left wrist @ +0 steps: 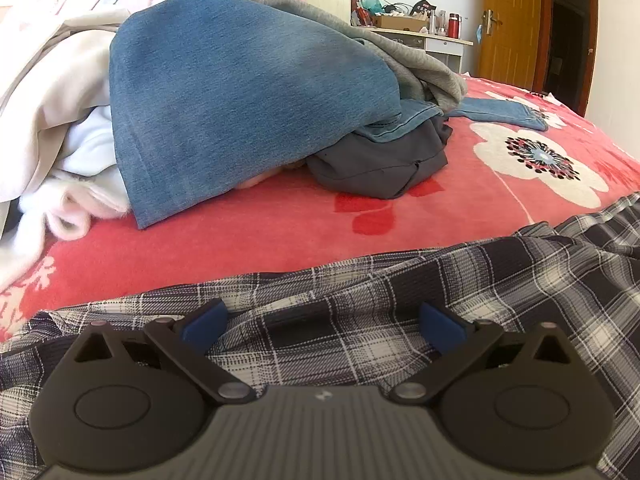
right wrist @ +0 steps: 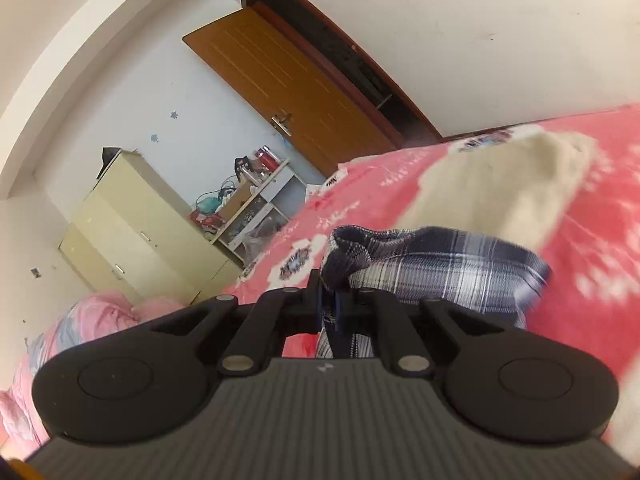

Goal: Fold clothes

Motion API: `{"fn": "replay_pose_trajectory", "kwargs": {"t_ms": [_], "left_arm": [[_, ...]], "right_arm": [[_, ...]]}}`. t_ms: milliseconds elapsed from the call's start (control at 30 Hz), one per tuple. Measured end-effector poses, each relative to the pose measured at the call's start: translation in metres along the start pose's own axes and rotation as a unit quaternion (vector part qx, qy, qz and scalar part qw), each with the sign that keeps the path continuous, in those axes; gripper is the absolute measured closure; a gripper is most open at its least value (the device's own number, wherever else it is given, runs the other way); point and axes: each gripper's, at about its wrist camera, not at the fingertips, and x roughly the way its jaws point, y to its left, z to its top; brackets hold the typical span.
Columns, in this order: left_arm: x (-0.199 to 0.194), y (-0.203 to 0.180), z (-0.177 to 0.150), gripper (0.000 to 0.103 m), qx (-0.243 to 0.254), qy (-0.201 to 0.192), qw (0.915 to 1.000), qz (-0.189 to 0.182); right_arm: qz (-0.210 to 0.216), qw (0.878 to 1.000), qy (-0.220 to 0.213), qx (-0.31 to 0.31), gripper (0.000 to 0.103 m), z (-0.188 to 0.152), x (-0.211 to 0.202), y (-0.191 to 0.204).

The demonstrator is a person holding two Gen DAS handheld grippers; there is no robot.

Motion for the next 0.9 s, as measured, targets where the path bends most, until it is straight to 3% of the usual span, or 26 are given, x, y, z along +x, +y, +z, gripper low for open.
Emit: {"fn": "replay_pose_trajectory", "kwargs": {"t_ms": [233, 500, 633, 700, 767, 800, 900], "left_arm": [[-0.001, 0.005, 0.001, 0.001, -0.017, -0.001, 0.9996, 0.023], [0.000, 0.007, 0.002, 0.001, -0.023, 0.000, 0.9993, 0.028], [0.000, 0.007, 0.002, 0.000, -0.022, 0.001, 0.9994, 0.028], [0.001, 0.007, 0.002, 0.000, -0.022, 0.001, 0.9994, 0.028], [0.001, 0.007, 0.002, 0.000, -0.022, 0.001, 0.9994, 0.029], [0.001, 0.007, 0.002, 0.000, -0.022, 0.001, 0.9994, 0.028], [0.001, 0.008, 0.001, 0.000, -0.024, 0.001, 0.9994, 0.026]], "right_arm": [[-0.018, 0.999, 0.035, -0.017, 0.099, 0.022, 0.095, 0.014], [-0.065, 0.994, 0.066, -0.059, 0.099, 0.013, 0.168, 0.017], [-0.141, 0.976, 0.139, -0.095, 0.094, 0.001, 0.196, 0.009], [-0.166, 0.965, 0.172, -0.111, 0.087, 0.000, 0.198, 0.007], [-0.164, 0.962, 0.169, -0.138, 0.058, 0.005, 0.186, 0.014], [-0.167, 0.961, 0.160, -0.155, 0.051, 0.010, 0.178, 0.018], [-0.169, 0.954, 0.135, -0.208, 0.048, 0.025, 0.154, 0.034]]}}
